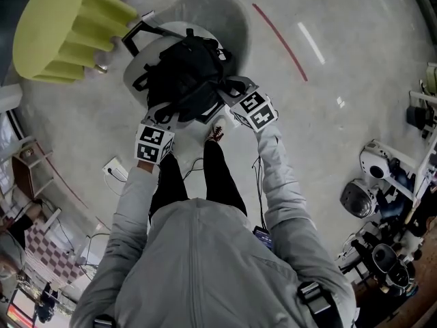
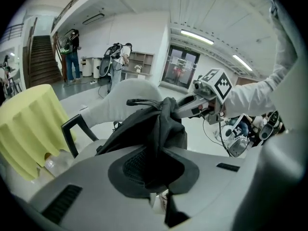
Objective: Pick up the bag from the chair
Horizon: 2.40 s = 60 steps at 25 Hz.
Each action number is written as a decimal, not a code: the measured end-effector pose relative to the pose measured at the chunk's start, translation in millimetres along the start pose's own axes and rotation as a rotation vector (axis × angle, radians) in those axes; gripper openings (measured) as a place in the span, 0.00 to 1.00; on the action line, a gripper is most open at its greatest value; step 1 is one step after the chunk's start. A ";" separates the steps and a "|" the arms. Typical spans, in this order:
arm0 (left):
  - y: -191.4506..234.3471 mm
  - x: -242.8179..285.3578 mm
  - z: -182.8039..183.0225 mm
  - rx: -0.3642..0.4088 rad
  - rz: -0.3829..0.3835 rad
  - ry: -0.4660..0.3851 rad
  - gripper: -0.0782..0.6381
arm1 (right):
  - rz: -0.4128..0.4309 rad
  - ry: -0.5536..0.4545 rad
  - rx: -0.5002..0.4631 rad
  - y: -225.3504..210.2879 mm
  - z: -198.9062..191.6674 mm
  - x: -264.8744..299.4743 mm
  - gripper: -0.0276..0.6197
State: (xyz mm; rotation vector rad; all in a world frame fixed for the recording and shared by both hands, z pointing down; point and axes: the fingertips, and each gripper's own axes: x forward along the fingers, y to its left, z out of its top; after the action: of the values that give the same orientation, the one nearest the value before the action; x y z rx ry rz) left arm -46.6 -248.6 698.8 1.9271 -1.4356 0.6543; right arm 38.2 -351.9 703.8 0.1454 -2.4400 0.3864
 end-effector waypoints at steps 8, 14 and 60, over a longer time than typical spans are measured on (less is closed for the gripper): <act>30.1 -30.4 24.3 -0.104 -0.036 -0.105 0.12 | -0.045 -0.018 0.047 25.9 39.1 -8.1 0.07; 59.0 -65.2 57.3 -0.125 -0.085 -0.179 0.12 | -0.099 -0.071 0.069 48.4 87.0 -24.2 0.06; 13.7 -276.7 262.0 0.336 -0.240 -0.639 0.12 | -0.400 -0.374 -0.065 145.2 289.4 -208.0 0.06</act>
State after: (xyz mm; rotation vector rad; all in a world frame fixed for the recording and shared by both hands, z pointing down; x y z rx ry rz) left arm -133.0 -267.9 327.9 2.6877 -1.4755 0.1685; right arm -0.5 -302.6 324.1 0.7201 -2.6954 0.1053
